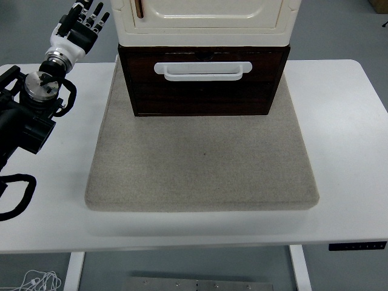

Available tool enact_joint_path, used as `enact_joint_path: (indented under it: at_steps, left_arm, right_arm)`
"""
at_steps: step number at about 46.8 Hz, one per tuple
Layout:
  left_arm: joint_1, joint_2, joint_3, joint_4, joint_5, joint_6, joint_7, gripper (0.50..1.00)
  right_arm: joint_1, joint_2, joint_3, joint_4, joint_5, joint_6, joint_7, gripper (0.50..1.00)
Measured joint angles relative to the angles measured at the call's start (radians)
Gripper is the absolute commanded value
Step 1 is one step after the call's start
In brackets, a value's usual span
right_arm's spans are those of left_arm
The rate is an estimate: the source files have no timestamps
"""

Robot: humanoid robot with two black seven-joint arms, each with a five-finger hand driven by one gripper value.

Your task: Open the drawer under the combination cabinet

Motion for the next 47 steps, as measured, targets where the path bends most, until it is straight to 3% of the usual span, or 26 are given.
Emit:
enact_joint_path:
  at_steps: [23,47]
  left_arm:
    - [-0.006,0.003,0.001,0.004,-0.001,0.013,0.003,1.000]
    - [-0.006,0.031,0.005,0.010,0.002,-0.017,0.005,1.000]
  right_arm:
    - [0.000,0.000,0.000,0.000,0.000,0.000,0.000,0.928]
    - [0.000,0.000,0.000,0.000,0.000,0.000,0.000,0.928]
